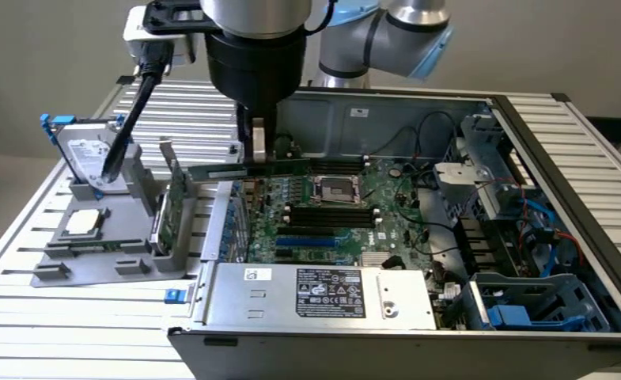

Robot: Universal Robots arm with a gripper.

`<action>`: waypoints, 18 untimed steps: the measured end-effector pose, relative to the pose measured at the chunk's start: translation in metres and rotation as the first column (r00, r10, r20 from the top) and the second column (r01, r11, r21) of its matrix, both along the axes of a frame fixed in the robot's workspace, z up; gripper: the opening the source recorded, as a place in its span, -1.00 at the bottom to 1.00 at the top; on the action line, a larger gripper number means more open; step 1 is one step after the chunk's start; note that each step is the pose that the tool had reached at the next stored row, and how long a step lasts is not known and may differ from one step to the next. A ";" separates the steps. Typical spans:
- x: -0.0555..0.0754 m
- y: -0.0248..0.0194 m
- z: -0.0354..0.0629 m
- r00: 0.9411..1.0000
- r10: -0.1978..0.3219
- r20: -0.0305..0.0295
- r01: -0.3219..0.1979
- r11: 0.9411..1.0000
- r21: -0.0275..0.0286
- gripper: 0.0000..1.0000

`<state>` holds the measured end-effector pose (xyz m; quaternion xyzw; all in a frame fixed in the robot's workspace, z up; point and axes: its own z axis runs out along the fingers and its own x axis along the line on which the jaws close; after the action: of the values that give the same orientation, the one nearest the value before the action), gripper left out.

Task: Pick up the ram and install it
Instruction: 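Pick up the ram and move it above insertion slot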

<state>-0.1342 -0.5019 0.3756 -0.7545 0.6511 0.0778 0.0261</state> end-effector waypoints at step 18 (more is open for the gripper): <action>0.078 0.0045 -0.0074 1.000 -0.011 -0.008 0.011 1.000 -0.004 -0.72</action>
<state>-0.0558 -0.4975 0.3682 -0.7506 0.6555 0.0797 0.0225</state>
